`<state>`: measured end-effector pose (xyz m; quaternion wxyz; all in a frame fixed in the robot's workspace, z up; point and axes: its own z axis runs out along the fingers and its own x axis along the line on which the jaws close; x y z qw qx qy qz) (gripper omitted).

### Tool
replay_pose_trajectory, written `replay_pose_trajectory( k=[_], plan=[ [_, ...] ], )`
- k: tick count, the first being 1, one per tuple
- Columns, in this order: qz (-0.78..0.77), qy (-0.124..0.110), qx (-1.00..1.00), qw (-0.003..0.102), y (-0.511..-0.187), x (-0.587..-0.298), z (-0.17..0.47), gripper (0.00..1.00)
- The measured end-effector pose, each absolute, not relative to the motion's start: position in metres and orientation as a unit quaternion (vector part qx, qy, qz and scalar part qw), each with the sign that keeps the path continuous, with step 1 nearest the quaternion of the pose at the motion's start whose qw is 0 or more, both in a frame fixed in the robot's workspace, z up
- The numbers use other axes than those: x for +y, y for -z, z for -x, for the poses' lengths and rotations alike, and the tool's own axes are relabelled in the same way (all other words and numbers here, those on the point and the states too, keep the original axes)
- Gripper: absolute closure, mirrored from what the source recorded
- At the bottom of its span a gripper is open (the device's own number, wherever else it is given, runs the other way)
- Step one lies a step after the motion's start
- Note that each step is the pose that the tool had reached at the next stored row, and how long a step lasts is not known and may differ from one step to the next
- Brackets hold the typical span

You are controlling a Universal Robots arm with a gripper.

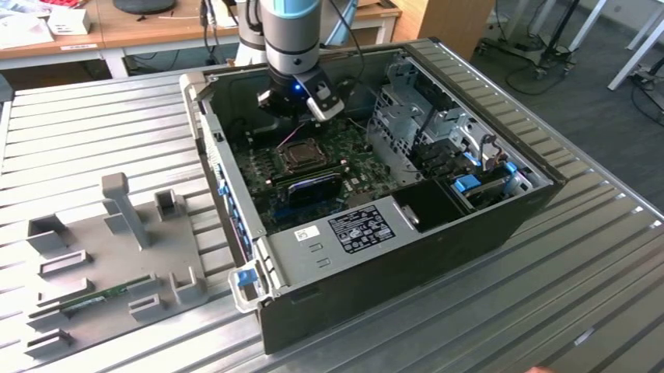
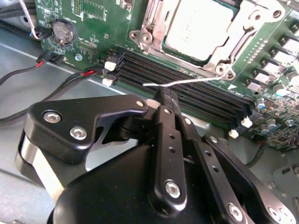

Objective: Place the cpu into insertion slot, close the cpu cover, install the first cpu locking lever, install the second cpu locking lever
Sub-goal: 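Install the first cpu locking lever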

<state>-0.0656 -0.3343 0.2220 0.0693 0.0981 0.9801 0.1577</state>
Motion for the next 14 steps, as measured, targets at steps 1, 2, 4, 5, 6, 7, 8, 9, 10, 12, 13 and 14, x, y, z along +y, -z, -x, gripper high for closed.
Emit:
replay_pose_trajectory(
  k=[1,2,4,5,6,7,8,9,10,12,13,14],
  plan=[
    [-0.098,-0.158,0.980,0.069,-0.2211,-0.3343,0.0656,0.89],
    [-0.098,-0.157,0.980,0.069,-0.2203,-0.3343,0.0656,0.89],
    [-0.098,-0.157,0.980,0.069,-0.2187,-0.3343,0.0656,0.89],
    [-0.098,-0.157,0.980,0.069,-0.2177,-0.3343,0.0656,0.89],
    [-0.098,-0.157,0.980,0.069,-0.2167,-0.3343,0.0656,0.89],
    [-0.098,-0.157,0.980,0.069,-0.2158,-0.3343,0.0656,0.89],
    [-0.098,-0.157,0.980,0.069,-0.2148,-0.3343,0.0656,0.89],
    [-0.098,-0.157,0.980,0.069,-0.2139,-0.3343,0.0656,0.89],
    [-0.098,-0.157,0.980,0.069,-0.2131,-0.3343,0.0656,0.89],
    [-0.098,-0.157,0.980,0.069,-0.2120,-0.3343,0.0656,0.89],
    [-0.098,-0.156,0.980,0.069,-0.2118,-0.3344,0.0656,0.89],
    [-0.098,-0.156,0.980,0.069,-0.2117,-0.3345,0.0656,0.89]
  ],
)
